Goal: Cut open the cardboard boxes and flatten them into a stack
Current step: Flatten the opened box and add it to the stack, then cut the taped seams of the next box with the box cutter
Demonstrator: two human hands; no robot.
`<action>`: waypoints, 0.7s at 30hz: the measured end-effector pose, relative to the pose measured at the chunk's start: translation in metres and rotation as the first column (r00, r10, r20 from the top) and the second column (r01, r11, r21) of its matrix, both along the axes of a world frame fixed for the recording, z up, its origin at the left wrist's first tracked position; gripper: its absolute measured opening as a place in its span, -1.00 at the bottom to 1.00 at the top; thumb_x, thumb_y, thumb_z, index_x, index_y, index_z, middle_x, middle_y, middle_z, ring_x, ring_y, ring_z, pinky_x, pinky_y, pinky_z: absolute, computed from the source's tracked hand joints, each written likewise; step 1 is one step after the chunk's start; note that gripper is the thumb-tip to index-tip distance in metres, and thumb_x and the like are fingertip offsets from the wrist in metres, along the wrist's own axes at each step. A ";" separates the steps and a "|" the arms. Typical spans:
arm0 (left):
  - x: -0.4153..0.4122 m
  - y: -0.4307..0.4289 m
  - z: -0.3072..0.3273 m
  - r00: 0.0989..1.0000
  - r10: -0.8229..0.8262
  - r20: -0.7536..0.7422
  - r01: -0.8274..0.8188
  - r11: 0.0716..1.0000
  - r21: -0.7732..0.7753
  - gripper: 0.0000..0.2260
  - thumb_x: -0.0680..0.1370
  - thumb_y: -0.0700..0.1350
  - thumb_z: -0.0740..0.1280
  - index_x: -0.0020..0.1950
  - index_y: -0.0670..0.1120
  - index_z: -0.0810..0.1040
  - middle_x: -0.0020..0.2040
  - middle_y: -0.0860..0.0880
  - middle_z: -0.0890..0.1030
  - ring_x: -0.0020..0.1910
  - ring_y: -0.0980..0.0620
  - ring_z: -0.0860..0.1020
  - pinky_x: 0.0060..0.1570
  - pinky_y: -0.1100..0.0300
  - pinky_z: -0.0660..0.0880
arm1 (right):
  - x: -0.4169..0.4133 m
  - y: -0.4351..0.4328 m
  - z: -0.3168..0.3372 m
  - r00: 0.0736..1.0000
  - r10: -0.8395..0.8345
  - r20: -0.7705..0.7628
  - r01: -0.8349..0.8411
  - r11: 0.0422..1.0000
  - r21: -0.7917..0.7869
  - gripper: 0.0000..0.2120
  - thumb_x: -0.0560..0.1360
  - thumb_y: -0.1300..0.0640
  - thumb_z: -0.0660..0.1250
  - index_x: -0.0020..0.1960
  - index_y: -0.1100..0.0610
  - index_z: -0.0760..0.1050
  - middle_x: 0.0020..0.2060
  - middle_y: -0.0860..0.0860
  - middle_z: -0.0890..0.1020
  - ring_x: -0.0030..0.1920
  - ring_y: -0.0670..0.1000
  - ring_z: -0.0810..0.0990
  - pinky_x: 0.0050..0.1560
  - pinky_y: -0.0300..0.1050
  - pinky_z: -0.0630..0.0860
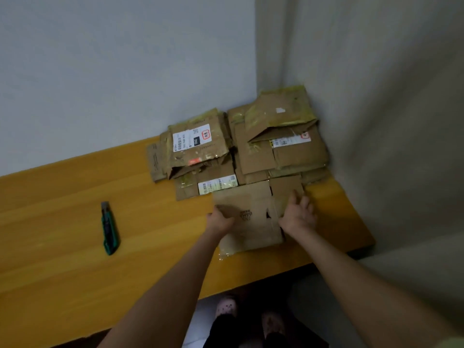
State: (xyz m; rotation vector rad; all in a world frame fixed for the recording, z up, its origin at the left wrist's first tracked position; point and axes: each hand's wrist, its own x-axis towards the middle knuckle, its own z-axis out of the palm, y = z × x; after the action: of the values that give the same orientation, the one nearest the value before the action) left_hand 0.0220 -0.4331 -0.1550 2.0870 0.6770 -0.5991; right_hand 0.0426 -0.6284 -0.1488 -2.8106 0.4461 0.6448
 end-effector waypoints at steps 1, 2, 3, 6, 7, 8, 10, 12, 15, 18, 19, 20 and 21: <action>-0.002 -0.004 0.002 1.000 -0.017 0.011 0.016 0.999 0.043 -0.43 0.55 -0.12 0.34 0.50 -0.18 0.20 0.41 -0.24 0.28 0.36 -0.22 0.33 0.29 0.02 0.39 | 0.000 -0.002 0.000 1.000 0.029 0.005 -0.029 1.000 0.001 -0.11 0.46 -0.03 0.40 0.56 0.05 -0.11 0.46 0.19 0.10 0.42 0.22 0.18 0.32 0.08 0.30; -0.005 -0.006 0.004 0.999 -0.046 0.020 0.043 0.994 0.104 -0.44 0.55 -0.12 0.33 0.49 -0.19 0.20 0.42 -0.24 0.27 0.35 -0.22 0.34 0.27 0.03 0.38 | -0.001 -0.003 0.001 0.998 0.061 0.023 -0.061 0.998 -0.002 -0.13 0.46 -0.03 0.40 0.56 0.04 -0.08 0.47 0.18 0.08 0.43 0.22 0.16 0.33 0.08 0.29; -0.009 -0.008 0.007 0.996 -0.081 0.021 0.076 0.982 0.171 -0.45 0.55 -0.12 0.32 0.48 -0.20 0.20 0.43 -0.24 0.25 0.35 -0.22 0.35 0.25 0.03 0.39 | -0.002 -0.003 0.001 0.994 0.096 0.055 -0.095 0.995 -0.007 -0.16 0.46 -0.03 0.39 0.55 0.04 -0.04 0.48 0.18 0.08 0.45 0.22 0.15 0.34 0.08 0.28; -0.026 -0.003 0.015 0.985 -0.171 0.015 0.155 0.926 0.343 -0.38 0.55 -0.13 0.33 0.52 -0.17 0.11 0.51 -0.20 0.10 0.43 -0.21 0.28 0.30 -0.01 0.39 | -0.004 0.006 0.009 0.964 0.215 0.158 -0.215 0.977 -0.019 -0.24 0.46 -0.02 0.38 0.51 0.03 0.04 0.47 0.17 0.08 0.46 0.23 0.11 0.36 0.07 0.26; -0.031 0.000 0.018 0.981 -0.196 0.012 0.175 0.904 0.390 -0.36 0.54 -0.13 0.34 0.53 -0.15 0.09 0.53 -0.19 0.06 0.46 -0.21 0.24 0.31 -0.02 0.38 | -0.004 0.013 0.013 0.951 0.251 0.179 -0.253 0.967 -0.012 -0.25 0.46 -0.01 0.38 0.51 0.02 0.05 0.47 0.17 0.07 0.47 0.23 0.09 0.38 0.07 0.24; -0.036 0.004 0.022 0.977 -0.213 0.010 0.188 0.884 0.428 -0.35 0.54 -0.13 0.35 0.54 -0.14 0.08 0.54 -0.18 0.04 0.47 -0.20 0.22 0.30 -0.02 0.38 | -0.004 0.021 0.017 0.940 0.280 0.195 -0.287 0.958 0.005 -0.24 0.46 0.00 0.38 0.52 0.01 0.04 0.48 0.16 0.06 0.47 0.23 0.07 0.40 0.08 0.22; -0.046 0.014 0.030 0.977 -0.211 0.002 0.184 0.858 0.479 -0.34 0.55 -0.13 0.34 0.55 -0.12 0.06 0.55 -0.15 0.02 0.48 -0.17 0.21 0.27 -0.01 0.40 | -0.007 0.042 0.024 0.916 0.333 0.223 -0.353 0.934 0.054 -0.24 0.48 -0.02 0.36 0.53 0.01 0.02 0.49 0.14 0.04 0.48 0.22 0.05 0.42 0.08 0.18; -0.057 0.026 0.038 0.983 -0.185 -0.009 0.163 0.840 0.517 -0.34 0.56 -0.13 0.33 0.56 -0.10 0.04 0.56 -0.13 0.01 0.48 -0.15 0.21 0.25 0.00 0.41 | -0.014 0.066 0.029 0.892 0.382 0.240 -0.412 0.907 0.088 -0.28 0.51 -0.02 0.33 0.54 0.00 0.03 0.51 0.13 0.02 0.50 0.21 0.02 0.44 0.09 0.15; -0.077 0.049 0.050 0.991 -0.137 -0.008 0.118 0.820 0.560 -0.35 0.58 -0.12 0.31 0.57 -0.08 0.04 0.56 -0.09 0.00 0.47 -0.13 0.24 0.19 0.01 0.45 | -0.030 0.104 0.037 0.854 0.444 0.271 -0.485 0.868 0.108 -0.30 0.51 -0.01 0.34 0.53 0.00 0.05 0.51 0.12 0.02 0.51 0.20 0.01 0.45 0.09 0.14; -0.100 0.081 0.061 0.995 -0.101 0.001 0.081 0.800 0.595 -0.36 0.59 -0.11 0.31 0.57 -0.08 0.05 0.56 -0.09 0.00 0.45 -0.12 0.27 0.19 0.02 0.45 | -0.045 0.144 0.045 0.812 0.511 0.282 -0.554 0.827 0.095 -0.31 0.53 0.02 0.32 0.53 0.01 0.03 0.53 0.12 -0.01 0.53 0.19 -0.03 0.47 0.09 0.10; -0.109 0.094 0.063 0.996 -0.092 0.006 0.069 0.791 0.608 -0.36 0.59 -0.11 0.31 0.57 -0.08 0.05 0.56 -0.09 0.00 0.45 -0.12 0.28 0.20 0.03 0.45 | -0.050 0.158 0.047 0.801 0.527 0.286 -0.570 0.817 0.091 -0.32 0.54 0.04 0.31 0.53 0.01 0.03 0.53 0.11 -0.01 0.53 0.19 -0.04 0.48 0.09 0.09; -0.118 0.107 0.066 0.997 -0.082 0.013 0.056 0.783 0.619 -0.36 0.59 -0.10 0.31 0.57 -0.08 0.05 0.56 -0.10 0.00 0.46 -0.12 0.27 0.21 0.04 0.45 | -0.057 0.172 0.050 0.789 0.541 0.291 -0.585 0.806 0.087 -0.33 0.54 0.06 0.30 0.53 0.01 0.03 0.53 0.10 -0.02 0.53 0.19 -0.04 0.48 0.09 0.09; -0.128 0.121 0.068 0.997 -0.070 0.018 0.043 0.777 0.628 -0.36 0.59 -0.11 0.31 0.57 -0.08 0.04 0.57 -0.10 0.00 0.47 -0.11 0.24 0.23 0.05 0.45 | -0.064 0.187 0.052 0.776 0.558 0.295 -0.602 0.794 0.082 -0.35 0.55 0.08 0.28 0.53 0.02 0.03 0.53 0.10 -0.02 0.53 0.19 -0.05 0.47 0.08 0.08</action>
State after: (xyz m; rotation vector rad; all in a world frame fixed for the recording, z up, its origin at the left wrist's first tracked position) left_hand -0.1057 -0.3120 -0.0868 2.7429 0.8796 -0.3838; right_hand -0.0211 -0.4413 -0.0968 -2.7861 -0.5397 0.3763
